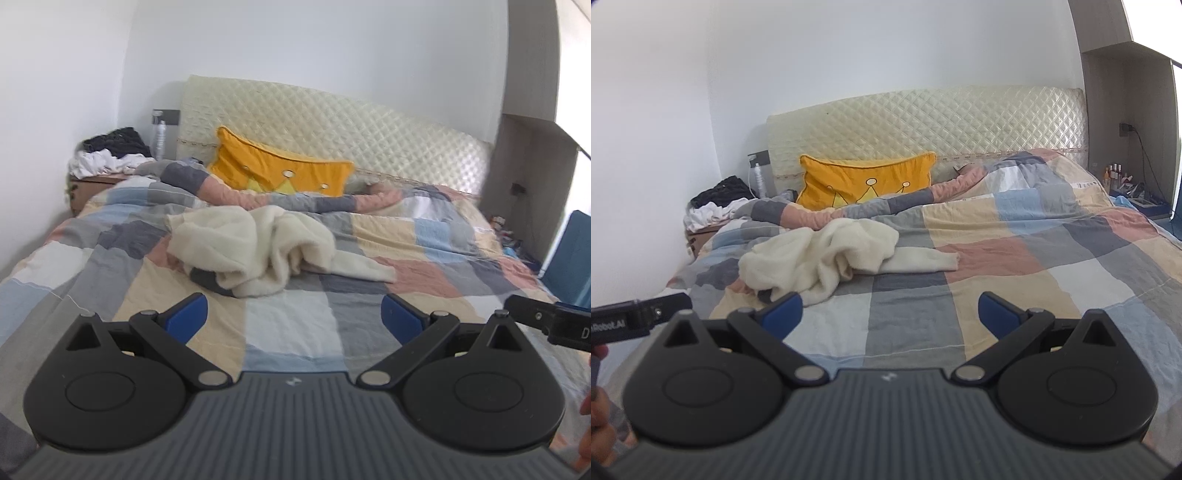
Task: Fold large clothes
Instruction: 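Reach both grippers to the cream sweater and pinch its edges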
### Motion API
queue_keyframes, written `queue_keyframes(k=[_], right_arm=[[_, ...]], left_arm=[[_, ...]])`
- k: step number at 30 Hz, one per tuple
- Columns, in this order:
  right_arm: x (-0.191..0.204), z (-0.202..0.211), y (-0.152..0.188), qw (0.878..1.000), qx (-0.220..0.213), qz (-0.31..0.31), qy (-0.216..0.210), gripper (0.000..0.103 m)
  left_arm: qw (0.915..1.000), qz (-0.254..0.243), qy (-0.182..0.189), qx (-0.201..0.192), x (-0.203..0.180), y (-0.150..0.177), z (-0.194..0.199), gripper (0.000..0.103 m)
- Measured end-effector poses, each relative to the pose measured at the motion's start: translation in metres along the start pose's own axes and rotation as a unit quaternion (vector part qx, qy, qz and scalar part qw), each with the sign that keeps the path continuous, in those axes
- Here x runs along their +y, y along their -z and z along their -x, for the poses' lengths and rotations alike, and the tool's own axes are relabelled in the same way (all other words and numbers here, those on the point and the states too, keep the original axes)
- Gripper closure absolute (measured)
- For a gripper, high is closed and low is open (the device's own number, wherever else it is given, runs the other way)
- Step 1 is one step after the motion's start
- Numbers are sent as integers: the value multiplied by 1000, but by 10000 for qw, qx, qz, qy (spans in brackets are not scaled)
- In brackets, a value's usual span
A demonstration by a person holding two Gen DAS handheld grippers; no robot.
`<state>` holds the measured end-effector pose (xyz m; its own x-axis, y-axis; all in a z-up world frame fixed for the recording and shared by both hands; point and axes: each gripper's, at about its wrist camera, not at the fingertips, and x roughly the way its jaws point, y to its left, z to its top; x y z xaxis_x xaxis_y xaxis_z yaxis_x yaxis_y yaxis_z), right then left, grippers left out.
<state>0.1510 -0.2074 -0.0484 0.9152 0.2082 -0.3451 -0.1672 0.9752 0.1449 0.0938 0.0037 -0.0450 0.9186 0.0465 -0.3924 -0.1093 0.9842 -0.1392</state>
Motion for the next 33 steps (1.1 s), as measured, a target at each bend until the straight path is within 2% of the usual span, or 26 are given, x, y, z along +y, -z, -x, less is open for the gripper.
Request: queue_keyframes(k=[4,6,9,18,27,31,33], right_arm=[[3,-33,-4,9999,25,51,144,0],[3,-51,-5,9998,34,95,171,0],[5,-79,-8,9998,124,118,60,0],[6,-158,-23,9967,262,771,-26,0],[0,-246,-28,9923,445,951,-661,0],[-3,-294,-21,9913,666,739,-860,0],[-7,-320,-17,9910,767,620,-901,0]], left_arm=[[9999,7,-116,74,8,-1,-39,1],[9998,43,36,212,12,-3,-61,1],[9991,96,74,414,13,-7,-94,1],[9967,-398,200,674,-12,-4,-202,1],[9950,-620,56,776,-8,6,-315,1],[9942,-727,192,773,-2,14,-362,2],[9937,-829,132,747,0,17,-384,2]])
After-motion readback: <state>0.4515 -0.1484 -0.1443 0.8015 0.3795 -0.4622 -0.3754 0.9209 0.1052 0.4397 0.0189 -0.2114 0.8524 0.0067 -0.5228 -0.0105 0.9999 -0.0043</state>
